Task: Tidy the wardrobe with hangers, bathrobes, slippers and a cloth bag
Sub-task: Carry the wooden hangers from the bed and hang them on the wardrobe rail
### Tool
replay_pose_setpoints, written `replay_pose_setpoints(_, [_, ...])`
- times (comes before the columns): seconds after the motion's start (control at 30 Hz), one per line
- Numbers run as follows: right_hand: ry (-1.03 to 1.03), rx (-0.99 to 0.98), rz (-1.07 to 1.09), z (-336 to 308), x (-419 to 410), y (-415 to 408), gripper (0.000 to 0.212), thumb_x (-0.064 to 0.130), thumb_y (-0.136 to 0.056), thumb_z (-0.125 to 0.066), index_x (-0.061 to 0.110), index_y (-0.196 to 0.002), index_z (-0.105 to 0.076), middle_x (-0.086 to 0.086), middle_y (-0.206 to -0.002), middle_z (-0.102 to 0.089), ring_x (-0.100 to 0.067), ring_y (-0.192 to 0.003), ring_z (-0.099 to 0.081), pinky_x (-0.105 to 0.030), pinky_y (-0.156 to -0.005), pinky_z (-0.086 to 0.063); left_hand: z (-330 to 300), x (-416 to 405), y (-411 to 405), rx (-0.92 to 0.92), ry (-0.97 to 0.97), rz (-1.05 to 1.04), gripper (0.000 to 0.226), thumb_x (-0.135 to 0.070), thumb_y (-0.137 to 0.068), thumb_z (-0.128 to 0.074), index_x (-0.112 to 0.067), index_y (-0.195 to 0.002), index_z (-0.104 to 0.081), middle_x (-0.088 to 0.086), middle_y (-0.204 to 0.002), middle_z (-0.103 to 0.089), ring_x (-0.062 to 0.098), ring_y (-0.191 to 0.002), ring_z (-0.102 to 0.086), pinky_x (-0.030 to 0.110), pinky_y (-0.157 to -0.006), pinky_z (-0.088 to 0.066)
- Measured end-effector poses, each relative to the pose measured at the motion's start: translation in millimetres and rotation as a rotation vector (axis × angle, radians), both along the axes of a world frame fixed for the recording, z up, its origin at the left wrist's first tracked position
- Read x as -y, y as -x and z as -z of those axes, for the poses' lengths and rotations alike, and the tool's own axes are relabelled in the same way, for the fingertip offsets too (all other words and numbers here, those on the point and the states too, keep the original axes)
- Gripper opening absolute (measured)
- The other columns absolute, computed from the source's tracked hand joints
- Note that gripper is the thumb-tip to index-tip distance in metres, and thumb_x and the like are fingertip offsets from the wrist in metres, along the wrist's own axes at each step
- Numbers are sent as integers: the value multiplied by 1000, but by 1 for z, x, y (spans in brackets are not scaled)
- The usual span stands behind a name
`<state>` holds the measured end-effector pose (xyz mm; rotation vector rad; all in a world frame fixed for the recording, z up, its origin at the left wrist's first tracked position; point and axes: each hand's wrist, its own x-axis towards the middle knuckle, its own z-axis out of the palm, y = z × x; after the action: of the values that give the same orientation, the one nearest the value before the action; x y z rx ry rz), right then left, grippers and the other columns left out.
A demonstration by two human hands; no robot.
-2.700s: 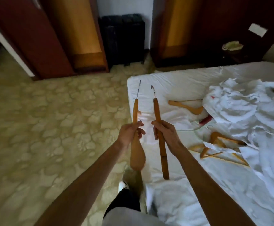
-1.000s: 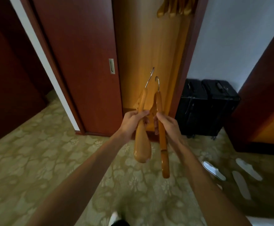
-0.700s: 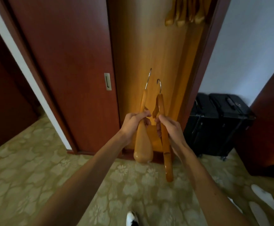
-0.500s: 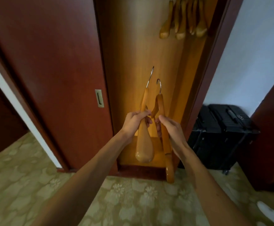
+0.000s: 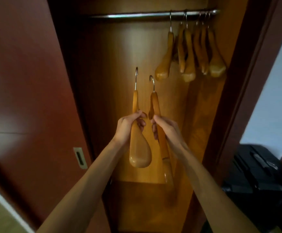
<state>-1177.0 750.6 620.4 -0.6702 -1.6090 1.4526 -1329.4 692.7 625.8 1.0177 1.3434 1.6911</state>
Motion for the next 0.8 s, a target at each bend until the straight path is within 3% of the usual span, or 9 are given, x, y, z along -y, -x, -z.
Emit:
replay_pose_setpoints(0.23, [-83,-51,-137,-31,-81,53,25,33,-99,-57,20,-86,-74,-2,-78,-64,-17,-75,-61,-39,-80,-49,-33,-82,49,-43,-40,-63,40,-33,-93,-64,5,-101,-72,10,-82,-67,19,-75,-62,33,-76,-52])
replay_pose_setpoints(0.37, [-91,-73,-142,-45,-107,81,24,27,-100,-57,19,-84,-74,6,-75,-68,-9,-73,-64,-35,-78,-49,-45,-111,73,-71,-54,-88,41,-35,-92,-66,3,-102,-74,12,-84,-69,24,-78,-64,36,-79,-53])
replay_pose_setpoints(0.57, [-111,-148,-50,-82,-141,116,23,27,-98,-59,16,-84,-73,2,-74,-69,-15,-75,-66,-35,-80,-52,-78,-154,107,-51,-155,-5,45,-35,-92,-66,9,-102,-71,14,-82,-67,28,-78,-63,36,-77,-52])
replay_pose_setpoints(0.7, [-141,-212,86,-116,-160,133,24,28,-97,-61,9,-90,-73,-3,-77,-73,-15,-73,-70,-25,-68,-55,-112,-175,115,-75,-222,66,35,-33,-94,-65,0,-94,-76,11,-76,-67,22,-69,-62,29,-67,-53])
replay_pose_setpoints(0.8, [-187,-196,163,-137,-176,142,26,34,-96,-61,12,-92,-74,-9,-83,-73,-17,-74,-70,-26,-68,-56,-137,-191,123,-74,-272,95,34,-33,-95,-65,-1,-91,-75,13,-79,-67,20,-69,-63,26,-68,-53])
